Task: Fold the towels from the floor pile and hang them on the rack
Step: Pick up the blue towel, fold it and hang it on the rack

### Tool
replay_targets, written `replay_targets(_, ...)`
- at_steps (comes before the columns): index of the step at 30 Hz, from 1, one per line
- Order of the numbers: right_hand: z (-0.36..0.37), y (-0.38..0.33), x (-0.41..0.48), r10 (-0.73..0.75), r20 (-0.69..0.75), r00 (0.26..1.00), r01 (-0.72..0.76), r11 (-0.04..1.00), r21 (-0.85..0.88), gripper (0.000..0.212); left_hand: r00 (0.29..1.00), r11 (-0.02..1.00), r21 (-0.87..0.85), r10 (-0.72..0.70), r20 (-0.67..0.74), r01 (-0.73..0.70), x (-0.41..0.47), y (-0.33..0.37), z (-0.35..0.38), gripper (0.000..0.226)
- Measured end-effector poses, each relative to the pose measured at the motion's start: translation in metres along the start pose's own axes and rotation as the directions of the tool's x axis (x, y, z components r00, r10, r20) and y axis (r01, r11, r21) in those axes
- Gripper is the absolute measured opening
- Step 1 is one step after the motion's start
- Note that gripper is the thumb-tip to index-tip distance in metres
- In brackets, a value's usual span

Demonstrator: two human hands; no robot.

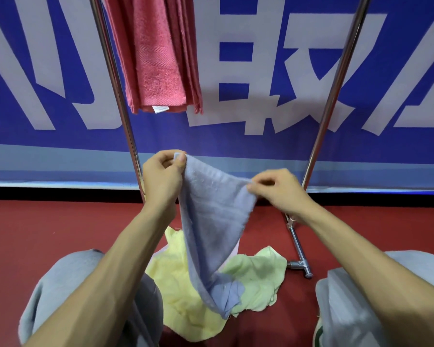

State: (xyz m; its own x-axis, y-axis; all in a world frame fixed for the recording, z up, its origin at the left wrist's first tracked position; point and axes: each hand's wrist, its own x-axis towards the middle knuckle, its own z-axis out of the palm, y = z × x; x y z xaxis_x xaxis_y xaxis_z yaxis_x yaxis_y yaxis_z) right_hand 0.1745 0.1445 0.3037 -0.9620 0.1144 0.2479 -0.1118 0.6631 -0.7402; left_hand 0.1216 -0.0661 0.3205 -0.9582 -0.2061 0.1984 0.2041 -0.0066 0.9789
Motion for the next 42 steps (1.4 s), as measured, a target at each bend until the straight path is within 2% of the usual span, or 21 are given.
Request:
replay_targets(2, -0.006, -0.01, 0.003, 0.084, -0.077, 0.993, -0.056, 0.949, 0.309, 0.017, 0.999, 0.999, -0.004, 0.035, -0.007, -0.035, -0.003, 0.005, -0.001, 0.009)
replay_targets(3, -0.009, -0.016, 0.006, 0.125, -0.097, 0.987, -0.074, 0.909, 0.411, 0.013, 0.999, 0.998, -0.025, 0.054, -0.003, -0.054, -0.004, 0.008, 0.0, 0.012)
replay_targets(5, -0.015, -0.026, 0.012, 0.176, -0.167, 0.97, -0.073, 0.868, 0.491, 0.014, 0.997, 0.995, -0.055, 0.08, 0.001, -0.08, -0.003, 0.014, 0.001, 0.017)
replay_targets(7, -0.022, -0.042, 0.018, 0.17, -0.299, 0.939, -0.008, 0.88, 0.475, 0.019, 0.993, 0.991, -0.062, 0.115, -0.001, -0.115, 0.0, 0.025, 0.004, 0.017)
replay_targets(9, -0.036, -0.062, 0.023, 0.121, -0.439, 0.89, 0.095, 0.893, 0.44, 0.016, 0.989, 0.986, -0.08, 0.145, -0.001, -0.145, 0.007, 0.044, 0.005, 0.015)
replay_targets(12, -0.064, -0.093, 0.035, 0.089, -0.547, 0.832, 0.177, 0.893, 0.414, 0.013, 0.981, 0.976, -0.113, 0.191, 0.015, -0.188, 0.025, 0.083, 0.009, 0.014)
replay_targets(18, -0.122, -0.147, 0.07, 0.013, -0.653, 0.757, 0.262, 0.91, 0.321, 0.012, 0.93, 0.924, -0.152, 0.362, 0.06, -0.35, 0.048, 0.171, 0.023, 0.015)
replay_targets(23, -0.172, -0.205, 0.082, -0.164, -0.771, 0.616, 0.4, 0.908, 0.127, 0.017, 0.871, 0.847, -0.266, 0.489, 0.051, -0.46, 0.055, 0.25, 0.033, 0.017)
replay_targets(25, -0.188, -0.219, 0.087, -0.145, -0.77, 0.621, 0.39, 0.909, 0.144, 0.022, 0.831, 0.813, -0.22, 0.556, 0.023, -0.539, 0.057, 0.268, 0.036, 0.017)
replay_targets(27, -0.195, -0.22, 0.088, -0.096, -0.747, 0.658, 0.343, 0.922, 0.183, 0.026, 0.757, 0.754, -0.067, 0.652, -0.041, -0.653, 0.054, 0.271, 0.039, 0.015)
replay_targets(29, -0.193, -0.218, 0.081, -0.102, -0.752, 0.651, 0.328, 0.931, 0.158, 0.024, 0.711, 0.713, -0.02, 0.694, -0.115, -0.7, 0.051, 0.267, 0.038, 0.014)
replay_targets(33, -0.187, -0.219, 0.066, -0.113, -0.813, 0.571, 0.359, 0.925, 0.123, 0.019, 0.759, 0.757, -0.055, 0.646, -0.086, -0.651, 0.05, 0.263, 0.037, 0.012)
replay_targets(35, -0.186, -0.22, 0.064, -0.107, -0.811, 0.576, 0.363, 0.922, 0.137, 0.019, 0.773, 0.771, -0.053, 0.631, -0.071, -0.635, 0.049, 0.263, 0.035, 0.011)
replay_targets(37, -0.184, -0.215, 0.065, -0.088, -0.78, 0.62, 0.332, 0.93, 0.159, 0.02, 0.785, 0.785, 0.006, 0.619, -0.027, -0.619, 0.049, 0.259, 0.032, 0.011)
replay_targets(40, -0.171, -0.19, 0.064, -0.125, -0.628, 0.768, 0.194, 0.98, 0.041, 0.022, 0.85, 0.834, 0.163, 0.522, 0.072, -0.526, 0.054, 0.238, 0.024, 0.006)
replay_targets(42, -0.16, -0.168, 0.061, -0.161, -0.5, 0.851, 0.171, 0.985, -0.026, 0.021, 0.889, 0.853, 0.25, 0.435, 0.145, -0.458, 0.056, 0.215, 0.019, 0.014)
